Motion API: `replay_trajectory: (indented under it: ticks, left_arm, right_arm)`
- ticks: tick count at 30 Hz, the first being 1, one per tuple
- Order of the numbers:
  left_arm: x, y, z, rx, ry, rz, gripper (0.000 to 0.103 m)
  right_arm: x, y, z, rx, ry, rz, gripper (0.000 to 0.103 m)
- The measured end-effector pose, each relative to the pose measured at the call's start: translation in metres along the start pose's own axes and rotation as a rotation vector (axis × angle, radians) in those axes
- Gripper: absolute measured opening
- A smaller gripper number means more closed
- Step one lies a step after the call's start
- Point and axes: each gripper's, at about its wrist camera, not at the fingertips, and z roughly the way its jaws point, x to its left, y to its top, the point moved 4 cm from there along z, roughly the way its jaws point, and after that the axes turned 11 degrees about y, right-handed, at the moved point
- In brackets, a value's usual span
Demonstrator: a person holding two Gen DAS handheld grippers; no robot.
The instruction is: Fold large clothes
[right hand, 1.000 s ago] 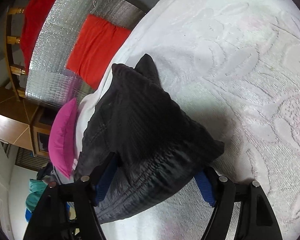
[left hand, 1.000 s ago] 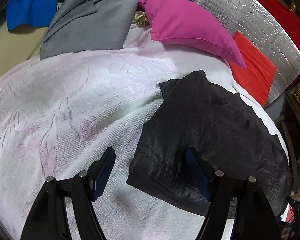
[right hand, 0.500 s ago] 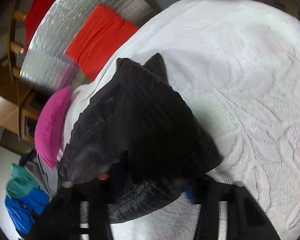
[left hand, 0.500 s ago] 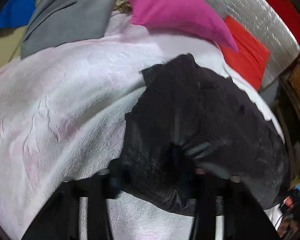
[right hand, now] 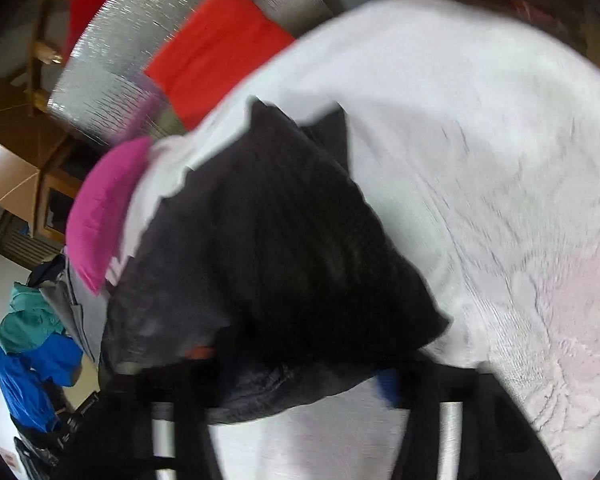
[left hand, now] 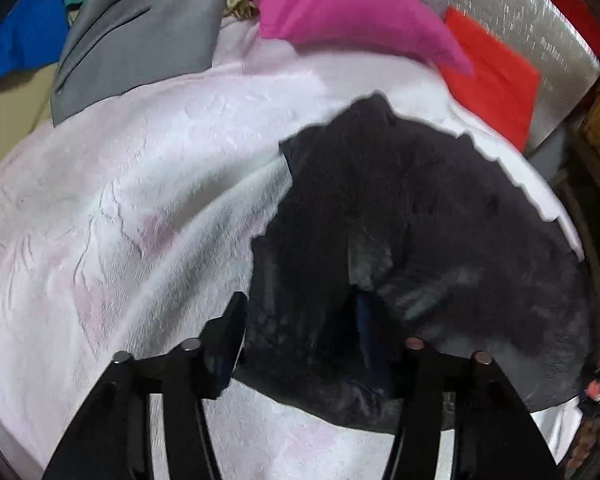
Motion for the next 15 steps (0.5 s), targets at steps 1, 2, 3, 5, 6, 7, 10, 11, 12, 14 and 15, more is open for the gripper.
replay_trajectory:
  ticks: [1,2,3,5,6,7,10,11,12,14,15]
  left_arm:
    - [0.005,0.004,-0.006,-0.018,-0.007,0.002,0.059]
    - [0.011,0.010,-0.014,-0.057,-0.003,0.021,0.059]
    - [0.015,0.015,-0.021,-0.094,0.010,0.036,0.059]
    - [0.027,0.033,-0.034,-0.174,0.039,0.057,0.065]
    - [0.029,0.041,-0.036,-0.193,0.045,0.062,0.066]
    - [0.028,0.051,-0.036,-0.202,0.047,0.075,0.066]
    - [0.008,0.081,-0.021,-0.189,0.034,0.144,0.067]
    - [0.000,0.084,-0.017,-0.183,0.024,0.167,0.067]
    - [-0.012,0.089,-0.008,-0.170,0.011,0.197,0.067]
    - [-0.034,0.098,0.009,-0.148,0.008,0.249,0.067]
    - [-0.040,0.100,0.016,-0.144,0.011,0.268,0.067]
  right_arm:
    - [0.000,0.002,-0.005,0.000,0.009,-0.016,0.065]
    - [0.000,0.004,-0.011,0.001,0.012,-0.040,0.065]
    - [0.002,0.007,-0.016,0.008,0.016,-0.064,0.065]
    - [0.005,0.010,-0.022,0.034,0.004,-0.122,0.065]
    - [0.008,0.013,-0.022,0.056,-0.007,-0.160,0.065]
    - [0.011,0.015,-0.020,0.086,-0.015,-0.182,0.065]
    - [0.009,0.007,-0.006,0.277,-0.074,-0.241,0.070]
    - [0.005,0.006,-0.007,0.312,-0.088,-0.258,0.070]
    - [0.002,0.006,-0.011,0.330,-0.091,-0.256,0.070]
    - [-0.006,0.011,-0.027,0.345,-0.124,-0.261,0.070]
    - [-0.007,0.018,-0.037,0.322,-0.155,-0.280,0.070]
